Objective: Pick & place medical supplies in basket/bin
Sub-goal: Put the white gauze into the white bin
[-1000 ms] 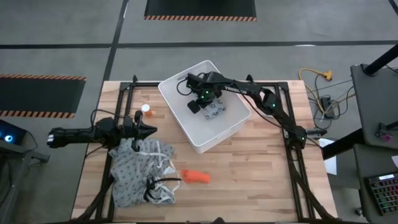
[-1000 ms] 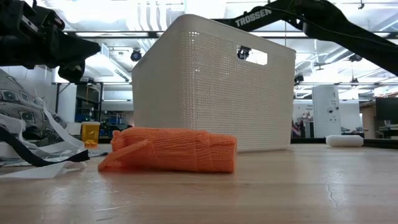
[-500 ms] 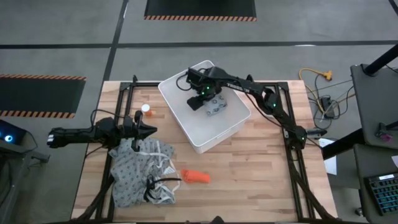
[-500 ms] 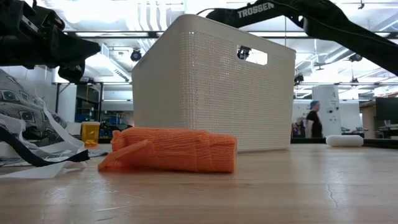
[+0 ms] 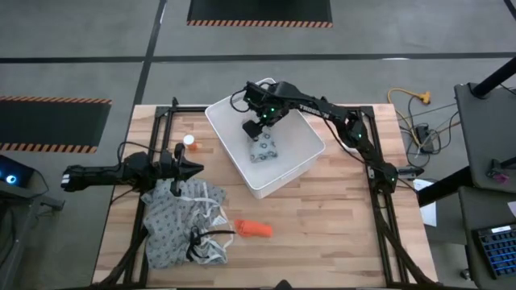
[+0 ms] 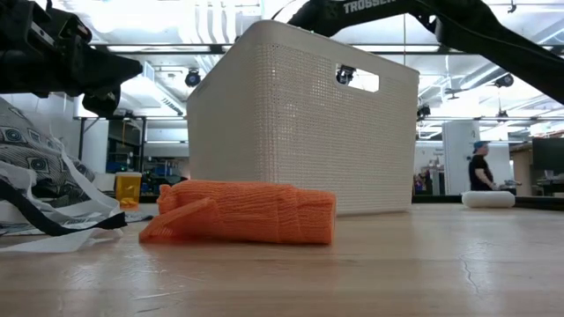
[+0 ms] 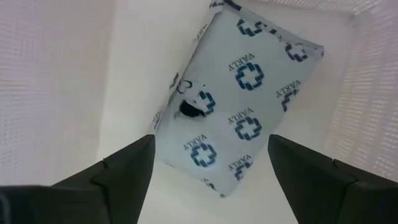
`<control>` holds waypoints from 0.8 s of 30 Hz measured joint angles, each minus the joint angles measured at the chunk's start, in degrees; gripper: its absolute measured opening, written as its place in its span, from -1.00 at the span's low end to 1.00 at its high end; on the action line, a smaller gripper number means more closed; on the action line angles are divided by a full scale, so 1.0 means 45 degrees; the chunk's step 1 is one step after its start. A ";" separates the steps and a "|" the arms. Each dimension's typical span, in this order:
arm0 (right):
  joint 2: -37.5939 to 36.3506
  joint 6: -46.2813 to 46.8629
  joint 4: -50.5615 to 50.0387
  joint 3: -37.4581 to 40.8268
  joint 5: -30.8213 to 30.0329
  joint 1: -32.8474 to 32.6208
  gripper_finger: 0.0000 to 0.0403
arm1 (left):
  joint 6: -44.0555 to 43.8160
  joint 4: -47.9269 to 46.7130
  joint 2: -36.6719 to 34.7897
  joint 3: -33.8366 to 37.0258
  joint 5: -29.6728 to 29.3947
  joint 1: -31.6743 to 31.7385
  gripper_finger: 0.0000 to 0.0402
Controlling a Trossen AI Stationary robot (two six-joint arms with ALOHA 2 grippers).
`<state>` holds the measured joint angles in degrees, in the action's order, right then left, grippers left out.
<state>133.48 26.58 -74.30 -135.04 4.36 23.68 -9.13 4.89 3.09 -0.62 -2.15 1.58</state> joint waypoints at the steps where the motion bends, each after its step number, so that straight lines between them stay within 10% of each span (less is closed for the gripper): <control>1: -0.0069 -0.0056 0.0013 0.0000 -0.0004 0.0000 0.50 | 0.0000 0.0000 -0.0004 0.0000 0.0000 0.0000 -0.93; 24: -0.7773 -0.5666 -0.2767 0.0063 -0.3269 0.0050 0.21 | -0.0002 0.0000 0.0000 0.0000 0.0000 0.0000 -0.93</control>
<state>98.50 1.08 -86.75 -134.76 -10.35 23.91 -9.14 4.89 3.09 -0.62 -2.15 1.58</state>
